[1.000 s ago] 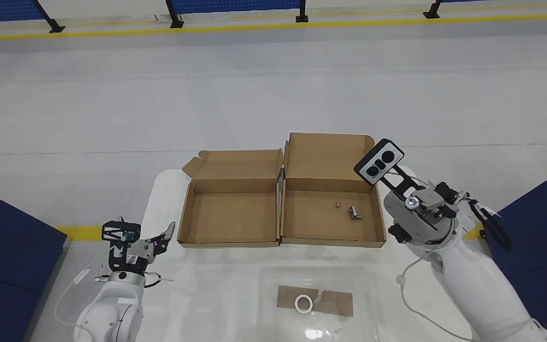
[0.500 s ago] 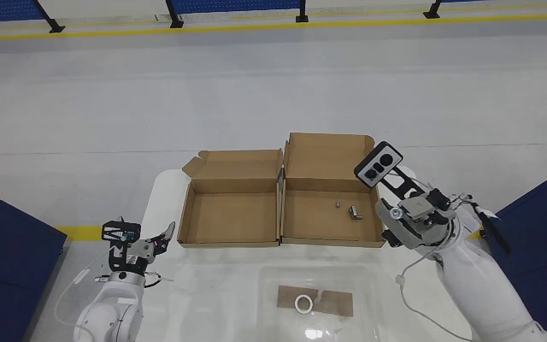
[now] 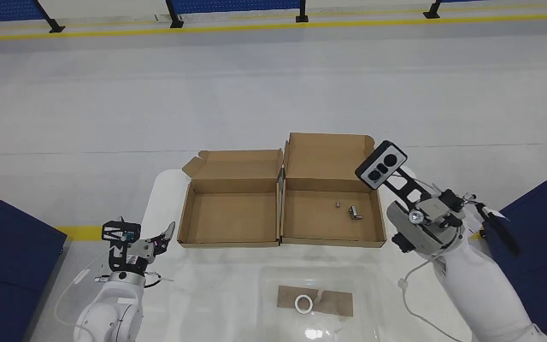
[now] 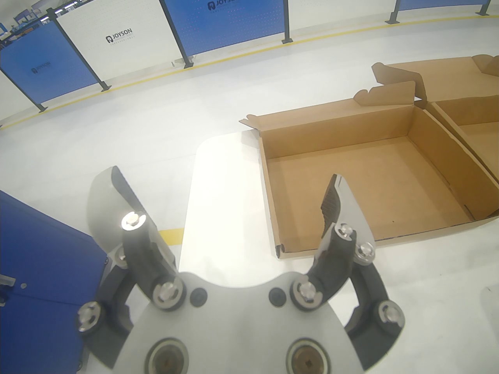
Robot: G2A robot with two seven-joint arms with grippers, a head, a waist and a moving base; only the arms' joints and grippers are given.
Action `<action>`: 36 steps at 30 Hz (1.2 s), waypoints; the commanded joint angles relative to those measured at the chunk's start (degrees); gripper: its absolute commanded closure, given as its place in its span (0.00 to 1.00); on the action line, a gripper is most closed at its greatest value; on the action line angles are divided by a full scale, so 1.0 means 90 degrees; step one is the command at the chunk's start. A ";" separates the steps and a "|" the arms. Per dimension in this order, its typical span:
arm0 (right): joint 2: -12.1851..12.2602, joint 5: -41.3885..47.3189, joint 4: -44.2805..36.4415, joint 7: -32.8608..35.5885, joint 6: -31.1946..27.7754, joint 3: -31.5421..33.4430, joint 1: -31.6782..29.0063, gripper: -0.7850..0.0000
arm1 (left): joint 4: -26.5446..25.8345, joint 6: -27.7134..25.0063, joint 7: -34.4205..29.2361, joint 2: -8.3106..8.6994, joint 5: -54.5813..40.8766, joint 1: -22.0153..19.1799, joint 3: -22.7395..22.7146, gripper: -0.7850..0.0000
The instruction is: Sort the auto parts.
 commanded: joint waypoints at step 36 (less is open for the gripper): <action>0.0388 -0.3902 0.0384 0.0794 0.1014 0.2711 -0.1913 1.00 | 0.0000 0.0000 0.0000 0.0000 0.0000 0.0000 0.0000 0.00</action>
